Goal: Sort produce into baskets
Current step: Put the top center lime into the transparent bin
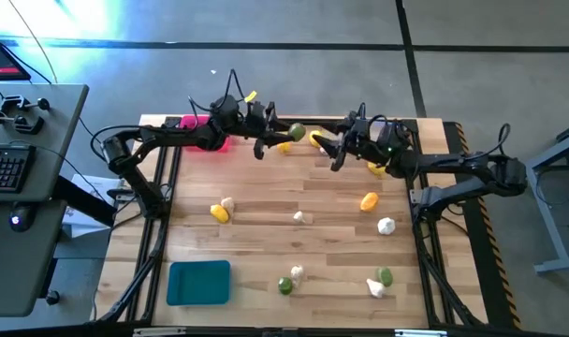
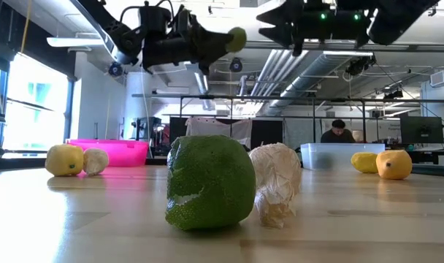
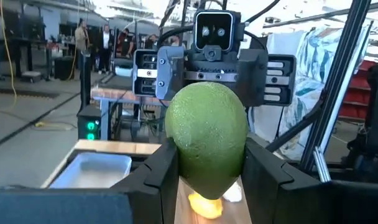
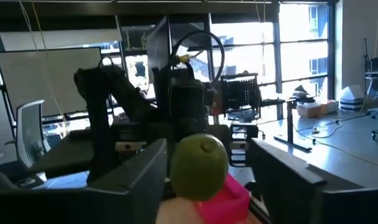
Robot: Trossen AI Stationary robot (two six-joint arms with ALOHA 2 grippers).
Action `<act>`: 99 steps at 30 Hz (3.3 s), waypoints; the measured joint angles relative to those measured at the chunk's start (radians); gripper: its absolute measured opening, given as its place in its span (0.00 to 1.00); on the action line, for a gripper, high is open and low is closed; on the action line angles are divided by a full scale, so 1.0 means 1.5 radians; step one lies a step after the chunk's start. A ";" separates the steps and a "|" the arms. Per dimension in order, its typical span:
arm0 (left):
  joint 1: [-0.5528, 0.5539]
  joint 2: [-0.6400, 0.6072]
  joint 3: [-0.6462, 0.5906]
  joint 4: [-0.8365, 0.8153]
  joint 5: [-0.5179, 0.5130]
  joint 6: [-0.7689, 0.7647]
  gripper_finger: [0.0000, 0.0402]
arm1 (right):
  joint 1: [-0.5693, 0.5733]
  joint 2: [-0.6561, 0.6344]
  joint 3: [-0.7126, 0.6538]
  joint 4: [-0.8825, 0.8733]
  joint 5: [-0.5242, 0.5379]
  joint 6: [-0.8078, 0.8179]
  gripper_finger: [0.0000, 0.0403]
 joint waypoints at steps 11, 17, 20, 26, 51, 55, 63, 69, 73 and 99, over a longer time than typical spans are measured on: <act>-0.014 0.001 0.054 -0.001 -0.001 0.029 0.28 | -0.002 0.035 0.079 -0.024 -0.006 -0.021 0.69; -0.021 0.011 0.076 -0.003 -0.001 0.031 0.28 | -0.002 0.084 0.118 -0.025 -0.030 -0.036 0.69; -0.019 0.012 0.079 -0.003 -0.001 0.030 0.28 | -0.002 0.095 0.126 -0.025 -0.029 -0.039 0.69; -0.018 0.012 0.079 -0.018 0.000 0.034 0.28 | -0.002 0.096 0.130 -0.009 -0.029 -0.066 0.64; -0.018 0.012 0.079 -0.016 0.001 0.036 0.28 | -0.003 0.095 0.130 -0.019 -0.058 -0.067 0.29; -0.018 0.012 0.079 -0.018 0.002 0.035 0.28 | -0.002 0.095 0.130 -0.028 -0.056 -0.066 0.40; -0.019 0.012 0.080 -0.006 0.001 0.035 0.28 | -0.001 0.097 0.129 -0.038 -0.066 -0.069 0.62; -0.019 0.012 0.080 -0.008 0.001 0.035 0.28 | -0.001 0.097 0.129 -0.023 -0.067 -0.096 0.58; -0.020 0.012 0.080 -0.010 0.002 0.035 0.28 | -0.002 0.097 0.129 -0.020 -0.064 -0.100 0.46; -0.017 0.012 0.066 -0.147 -0.085 0.139 0.52 | -0.004 0.086 0.129 -0.083 -0.006 -0.111 0.32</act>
